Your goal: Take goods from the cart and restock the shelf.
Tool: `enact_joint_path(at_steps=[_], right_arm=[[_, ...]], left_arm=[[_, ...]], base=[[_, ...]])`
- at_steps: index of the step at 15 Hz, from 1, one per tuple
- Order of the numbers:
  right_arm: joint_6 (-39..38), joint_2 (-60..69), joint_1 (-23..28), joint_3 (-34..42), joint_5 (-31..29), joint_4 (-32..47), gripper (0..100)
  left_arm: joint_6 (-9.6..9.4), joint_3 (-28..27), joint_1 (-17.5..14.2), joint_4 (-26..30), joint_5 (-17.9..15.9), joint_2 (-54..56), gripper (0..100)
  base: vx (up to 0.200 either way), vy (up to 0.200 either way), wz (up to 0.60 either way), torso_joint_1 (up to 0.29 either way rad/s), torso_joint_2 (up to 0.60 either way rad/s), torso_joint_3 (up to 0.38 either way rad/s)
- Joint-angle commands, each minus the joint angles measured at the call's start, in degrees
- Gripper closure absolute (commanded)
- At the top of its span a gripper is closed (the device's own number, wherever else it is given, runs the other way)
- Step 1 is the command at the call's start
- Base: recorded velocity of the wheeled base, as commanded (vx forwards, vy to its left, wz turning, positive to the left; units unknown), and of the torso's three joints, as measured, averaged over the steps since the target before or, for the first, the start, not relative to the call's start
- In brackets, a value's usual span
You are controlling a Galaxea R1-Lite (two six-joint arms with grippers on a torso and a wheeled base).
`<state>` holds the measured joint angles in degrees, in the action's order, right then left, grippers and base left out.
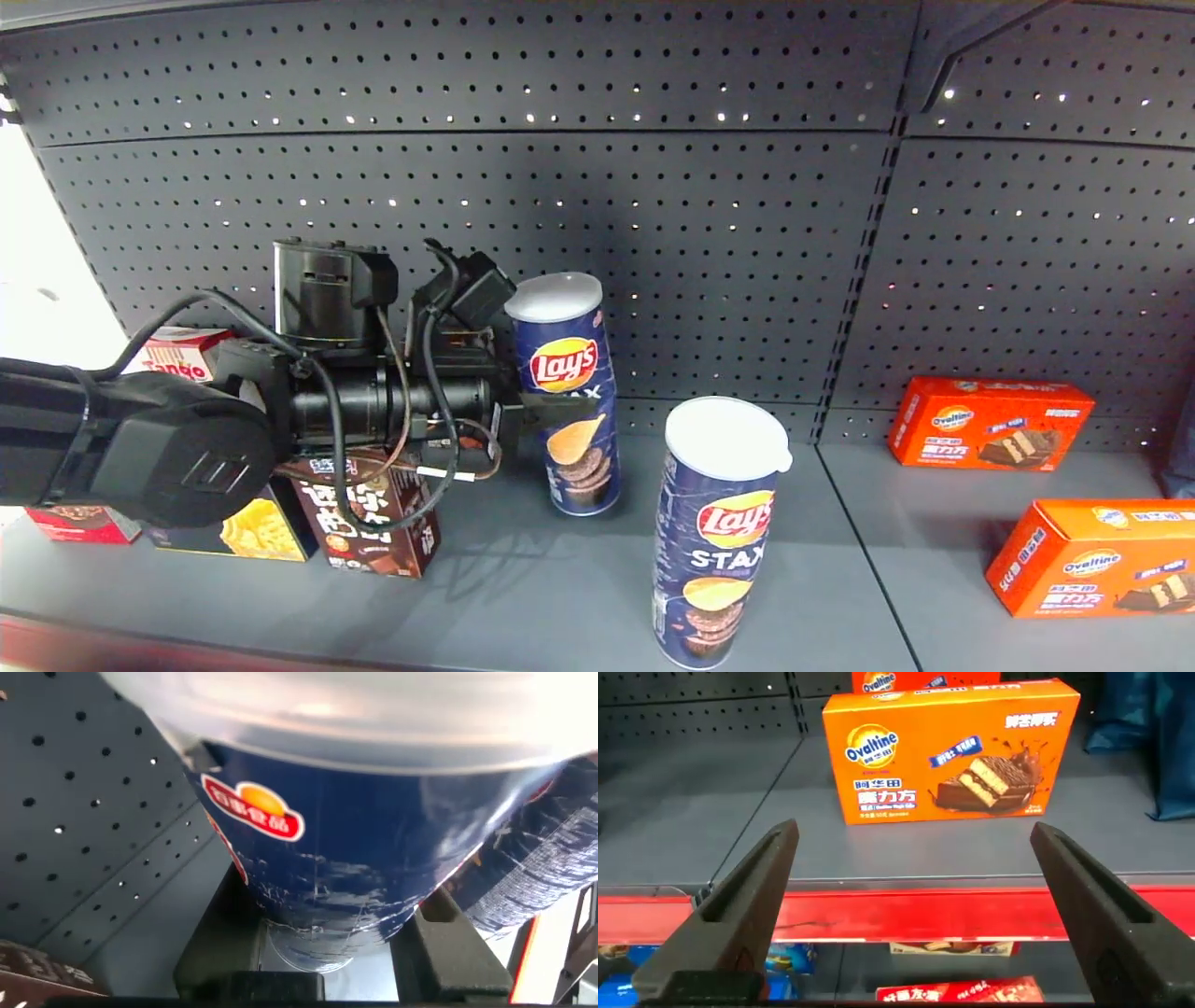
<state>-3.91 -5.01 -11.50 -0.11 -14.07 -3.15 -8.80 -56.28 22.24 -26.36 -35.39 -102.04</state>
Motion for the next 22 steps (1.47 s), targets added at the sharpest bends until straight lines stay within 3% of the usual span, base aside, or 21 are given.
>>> enact_joint_path(at_steps=[1,2,4,6,8,9,12,22], right_arm=[[-0.04,-0.35,-0.11,0.02,1.41,-0.11,0],[0.40,-0.35,-0.11,0.02,9.15,-0.02,0],[3.91,-0.35,-0.02,-0.86,17.94,1.83,0],[3.39,-0.35,1.12,-1.47,16.09,3.85,0],[1.54,-0.35,1.12,-1.38,4.40,3.67,0],[1.45,-0.35,1.12,-1.12,3.17,3.50,0],[2.95,-0.35,1.04,0.11,10.90,3.23,0],[3.91,-0.35,1.04,0.11,11.17,3.32,0]], left_arm=[[-0.08,-0.32,0.18,-0.01,-0.03,-1.41,100],[-0.08,-0.93,0.44,-0.01,-0.03,-2.38,100],[-0.08,-3.75,0.70,-0.01,-0.03,-4.49,100],[0.01,-6.65,0.88,-0.01,-0.03,-6.51,100],[0.01,-9.72,1.14,-0.01,-0.12,-9.41,100],[0.01,-10.34,1.23,0.08,-0.12,-10.11,100],[0.01,-11.30,1.93,0.08,-0.12,-11.52,100],[-0.08,-13.24,2.64,0.52,-1.88,-12.66,100]], base=[[0.000,0.000,0.00,0.000,0.00,0.000],[0.000,0.000,0.00,0.000,0.00,0.000],[0.000,0.000,0.00,0.000,0.00,0.000],[0.000,0.000,0.00,0.000,0.00,0.000],[0.000,0.000,0.00,0.000,0.00,0.000],[0.000,0.000,0.00,0.000,0.00,0.000],[0.000,0.000,0.00,0.000,0.00,0.000],[0.000,0.000,0.00,0.000,0.00,0.000]])
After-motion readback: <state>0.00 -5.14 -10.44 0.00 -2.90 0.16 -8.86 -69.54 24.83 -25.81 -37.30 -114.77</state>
